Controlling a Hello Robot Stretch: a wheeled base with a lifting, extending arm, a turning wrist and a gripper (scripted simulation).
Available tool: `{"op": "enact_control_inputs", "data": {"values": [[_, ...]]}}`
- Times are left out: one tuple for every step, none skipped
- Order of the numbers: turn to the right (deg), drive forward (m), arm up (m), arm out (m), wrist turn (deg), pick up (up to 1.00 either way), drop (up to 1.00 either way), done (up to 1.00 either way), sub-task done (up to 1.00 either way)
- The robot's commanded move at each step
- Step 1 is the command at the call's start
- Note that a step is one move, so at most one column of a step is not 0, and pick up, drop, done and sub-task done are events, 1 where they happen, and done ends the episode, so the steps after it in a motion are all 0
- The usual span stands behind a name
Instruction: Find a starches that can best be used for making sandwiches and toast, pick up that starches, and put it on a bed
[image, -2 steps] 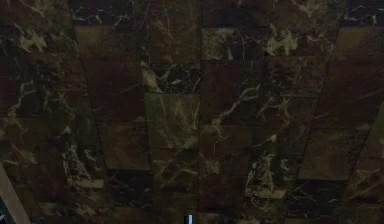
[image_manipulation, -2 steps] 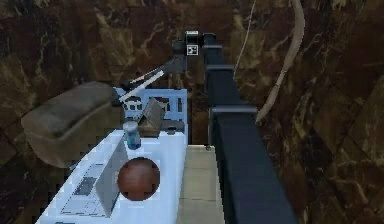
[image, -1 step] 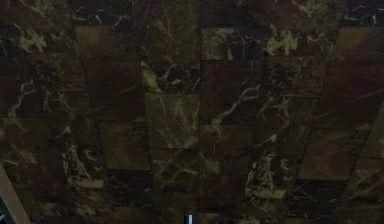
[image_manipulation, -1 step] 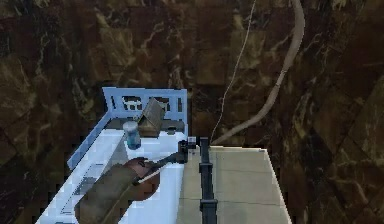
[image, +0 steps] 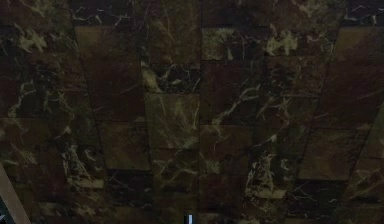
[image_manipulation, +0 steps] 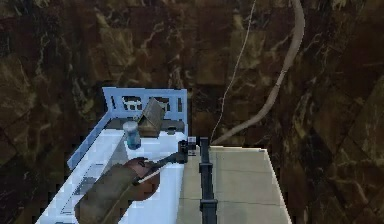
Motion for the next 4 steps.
{"op": "enact_control_inputs", "data": {"values": [[0.0,0.0,0.0,0.0,0.0,0.0,1.0,0.0,0.0],[0.0,0.0,0.1,0.0,0.0,0.0,0.0,0.0,0.0],[0.0,0.0,0.0,-0.08,0.0,0.0,0.0,0.0,0.0],[0.0,0.0,0.0,0.0,0.0,0.0,0.0,1.0,0.0]]}}
